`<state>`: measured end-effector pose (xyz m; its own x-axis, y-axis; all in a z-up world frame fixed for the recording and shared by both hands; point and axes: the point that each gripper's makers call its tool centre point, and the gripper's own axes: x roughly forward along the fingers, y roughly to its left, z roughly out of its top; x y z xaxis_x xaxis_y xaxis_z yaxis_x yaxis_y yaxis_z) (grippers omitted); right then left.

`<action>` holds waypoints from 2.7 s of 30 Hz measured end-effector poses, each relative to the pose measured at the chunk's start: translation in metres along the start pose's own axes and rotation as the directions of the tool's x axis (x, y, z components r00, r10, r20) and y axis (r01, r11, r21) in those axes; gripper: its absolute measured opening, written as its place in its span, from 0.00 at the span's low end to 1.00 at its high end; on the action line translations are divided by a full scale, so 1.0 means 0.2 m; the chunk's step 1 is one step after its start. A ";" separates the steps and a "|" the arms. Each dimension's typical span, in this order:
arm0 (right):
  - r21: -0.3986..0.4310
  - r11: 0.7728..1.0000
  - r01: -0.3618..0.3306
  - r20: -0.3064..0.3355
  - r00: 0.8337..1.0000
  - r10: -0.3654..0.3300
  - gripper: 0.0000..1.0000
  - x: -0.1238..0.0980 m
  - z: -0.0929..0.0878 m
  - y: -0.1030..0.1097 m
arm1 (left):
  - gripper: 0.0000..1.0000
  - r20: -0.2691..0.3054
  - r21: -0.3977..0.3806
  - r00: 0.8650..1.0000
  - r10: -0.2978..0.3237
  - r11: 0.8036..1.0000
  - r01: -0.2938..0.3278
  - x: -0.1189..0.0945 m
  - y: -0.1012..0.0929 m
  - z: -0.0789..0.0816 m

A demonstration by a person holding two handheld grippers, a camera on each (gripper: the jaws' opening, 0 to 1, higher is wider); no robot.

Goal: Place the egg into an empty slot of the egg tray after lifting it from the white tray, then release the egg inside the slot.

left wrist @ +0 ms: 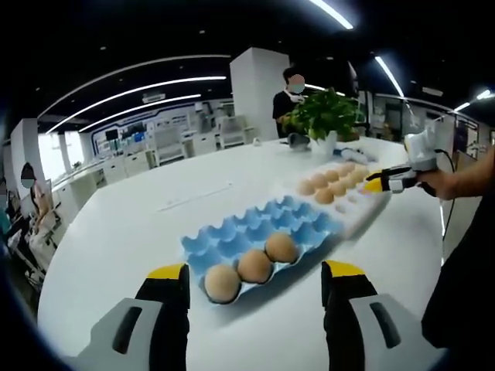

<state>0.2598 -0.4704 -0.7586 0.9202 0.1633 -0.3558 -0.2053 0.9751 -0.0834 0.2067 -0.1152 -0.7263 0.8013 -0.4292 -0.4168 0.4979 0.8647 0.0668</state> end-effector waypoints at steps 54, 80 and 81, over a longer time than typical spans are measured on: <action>0.182 0.982 0.053 -0.018 0.999 -0.051 0.24 -0.01 0.03 -0.13 | 0.71 -0.001 -0.048 1.000 0.024 0.999 -0.024 -0.01 0.04 0.00; 0.158 0.982 -0.100 0.062 0.994 0.091 0.25 0.00 0.21 0.16 | 0.80 0.024 -0.130 1.000 0.006 0.992 -0.003 -0.01 0.04 -0.01; 0.155 0.981 -0.116 0.064 0.992 0.107 0.25 0.00 0.22 0.18 | 0.80 0.024 -0.131 1.000 0.007 0.991 -0.004 -0.01 0.04 -0.01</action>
<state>0.2676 -0.4276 -0.7210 0.9125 0.2757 -0.3023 -0.2559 0.9611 0.1040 0.2094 -0.1076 -0.7263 0.8126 -0.4293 -0.3942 0.4470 0.8931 -0.0512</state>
